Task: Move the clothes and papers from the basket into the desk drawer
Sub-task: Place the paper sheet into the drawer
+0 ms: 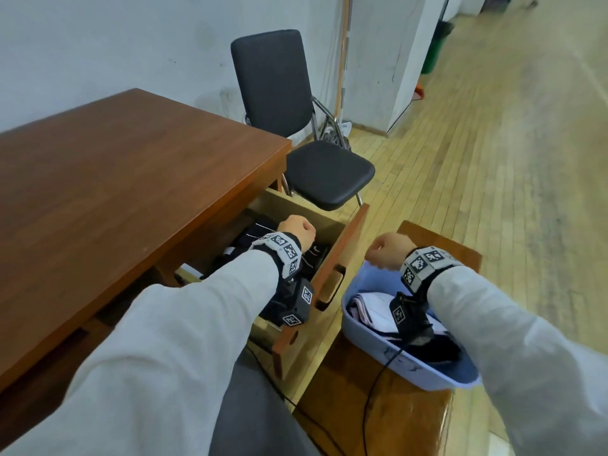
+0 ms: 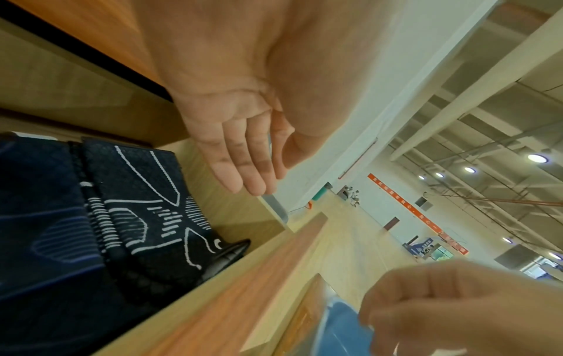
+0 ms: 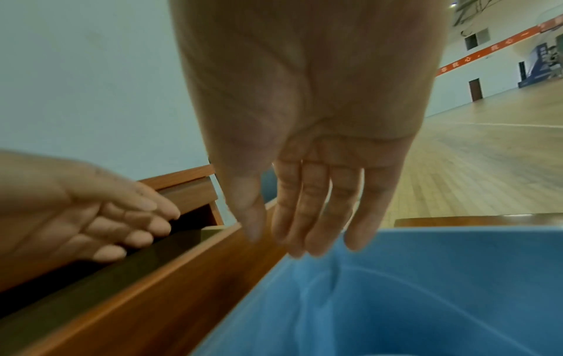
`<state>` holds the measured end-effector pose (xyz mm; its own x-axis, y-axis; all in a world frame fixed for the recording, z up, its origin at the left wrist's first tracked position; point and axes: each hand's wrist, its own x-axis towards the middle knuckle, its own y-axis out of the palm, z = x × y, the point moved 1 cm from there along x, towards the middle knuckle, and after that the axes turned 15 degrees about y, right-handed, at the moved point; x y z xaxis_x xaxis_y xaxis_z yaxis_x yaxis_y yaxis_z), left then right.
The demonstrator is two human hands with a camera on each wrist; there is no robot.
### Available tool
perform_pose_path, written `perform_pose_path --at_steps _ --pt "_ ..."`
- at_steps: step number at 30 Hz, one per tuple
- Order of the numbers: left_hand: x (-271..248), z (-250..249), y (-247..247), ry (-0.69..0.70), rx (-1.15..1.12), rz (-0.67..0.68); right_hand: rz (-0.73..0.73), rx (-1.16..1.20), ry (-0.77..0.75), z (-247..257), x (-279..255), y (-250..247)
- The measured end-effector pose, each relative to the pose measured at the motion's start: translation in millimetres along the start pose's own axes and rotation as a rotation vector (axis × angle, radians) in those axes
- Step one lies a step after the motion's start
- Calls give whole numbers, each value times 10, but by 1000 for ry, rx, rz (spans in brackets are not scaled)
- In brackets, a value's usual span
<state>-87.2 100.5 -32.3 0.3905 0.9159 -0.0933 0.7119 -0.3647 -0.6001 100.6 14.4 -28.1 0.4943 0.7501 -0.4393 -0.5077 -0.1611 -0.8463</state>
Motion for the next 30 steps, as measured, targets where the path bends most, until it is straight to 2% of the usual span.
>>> perform_pose_path --at_steps 3,9,12,18,20,23,25,30 --pt "-95 -116 102 19 0 36 119 -232 74 -196 -82 214" --pt "-246 -169 171 28 16 63 243 -516 86 -352 -297 495" --pt "-305 -175 178 30 20 72 258 -552 73 -431 -290 591" --pt "-368 -250 170 81 67 73 188 -516 21 -446 -284 578" --pt "-374 -275 205 112 62 89 143 -448 14 -426 -325 460" --pt "-387 -329 314 204 68 155 5 -161 -24 -454 -388 219" --pt "-391 -375 406 257 23 222 -95 47 -26 -518 -412 85" --pt "-448 -539 573 271 -114 425 -230 306 -104 -612 -506 -94"
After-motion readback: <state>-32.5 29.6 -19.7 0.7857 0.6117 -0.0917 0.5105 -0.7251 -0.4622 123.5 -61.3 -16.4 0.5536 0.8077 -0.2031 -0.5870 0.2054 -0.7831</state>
